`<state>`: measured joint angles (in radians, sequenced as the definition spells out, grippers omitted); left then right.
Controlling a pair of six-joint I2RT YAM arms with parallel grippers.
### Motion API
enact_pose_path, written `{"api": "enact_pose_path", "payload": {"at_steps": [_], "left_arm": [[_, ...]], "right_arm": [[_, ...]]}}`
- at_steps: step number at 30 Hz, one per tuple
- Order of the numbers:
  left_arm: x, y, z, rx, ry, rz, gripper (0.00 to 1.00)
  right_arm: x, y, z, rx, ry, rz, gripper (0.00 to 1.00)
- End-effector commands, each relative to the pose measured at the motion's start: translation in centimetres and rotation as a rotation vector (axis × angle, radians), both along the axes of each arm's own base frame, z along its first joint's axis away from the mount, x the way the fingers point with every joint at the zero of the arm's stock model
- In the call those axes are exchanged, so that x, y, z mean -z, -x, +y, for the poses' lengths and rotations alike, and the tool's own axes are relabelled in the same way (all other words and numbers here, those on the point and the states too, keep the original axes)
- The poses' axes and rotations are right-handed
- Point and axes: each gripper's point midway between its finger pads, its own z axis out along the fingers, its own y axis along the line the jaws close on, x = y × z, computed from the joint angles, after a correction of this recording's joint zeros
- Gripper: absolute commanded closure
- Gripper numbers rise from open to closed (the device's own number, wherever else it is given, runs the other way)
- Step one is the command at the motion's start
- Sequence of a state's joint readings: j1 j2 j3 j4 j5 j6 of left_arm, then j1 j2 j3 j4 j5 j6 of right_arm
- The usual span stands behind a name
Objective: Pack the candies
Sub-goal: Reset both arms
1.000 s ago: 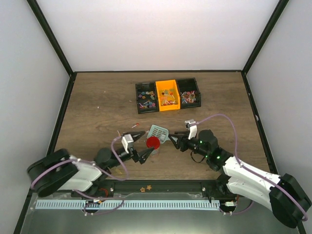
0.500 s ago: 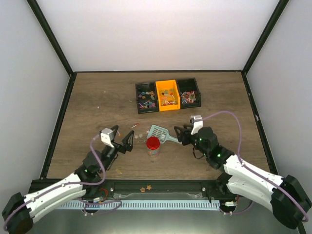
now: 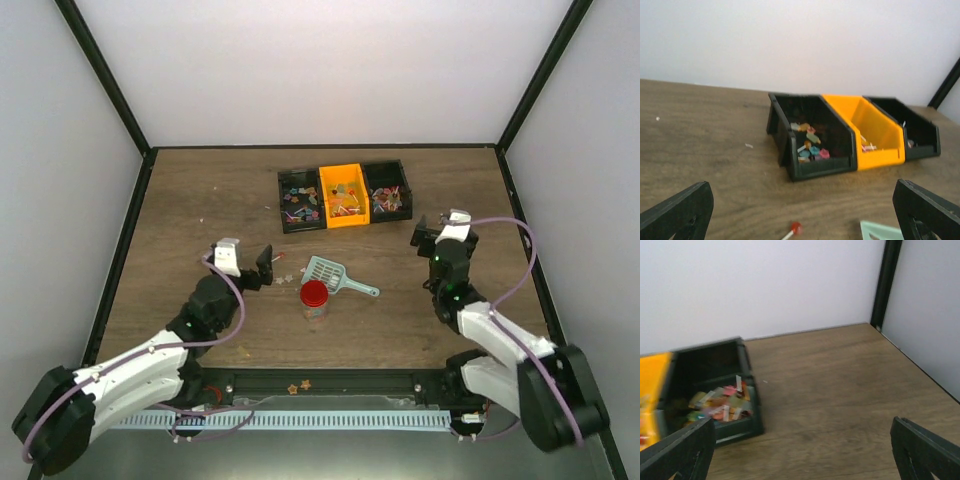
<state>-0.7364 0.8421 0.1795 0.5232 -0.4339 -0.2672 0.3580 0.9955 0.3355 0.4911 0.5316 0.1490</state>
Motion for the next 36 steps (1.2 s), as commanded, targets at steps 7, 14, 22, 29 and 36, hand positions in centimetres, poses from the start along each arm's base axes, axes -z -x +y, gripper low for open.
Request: {"api": "enact_pose_path", "payload": {"at_steps": [7,14,22,29,36], "left_arm": [[-2.9,-1.5,2.0,0.0,0.102,-0.028,0.0],[-3.6,-0.9,3.0,0.007,0.136,-0.059,0.0],[-3.1,0.3,5.1,-0.051,0.16,-0.099,0.0],[-3.1,0.3,5.3,-0.054,0.157,-0.094,0.0],[-2.8,0.2,5.5,-0.061,0.152,-0.087,0.0]], "right_arm": [[4.3,-5.5,0.3,-0.151,0.09,-0.006,0.0],[3.1,-3.4,-1.8,-0.129,0.085,-0.163,0.0],[4.4,-3.5,-3.2,-0.094,0.041,-0.138,0.0],[4.3,-3.7,-2.6,-0.13,0.053,-0.137,0.0],[4.3,-3.7,-2.6,-0.13,0.052,-0.138,0.0]]}}
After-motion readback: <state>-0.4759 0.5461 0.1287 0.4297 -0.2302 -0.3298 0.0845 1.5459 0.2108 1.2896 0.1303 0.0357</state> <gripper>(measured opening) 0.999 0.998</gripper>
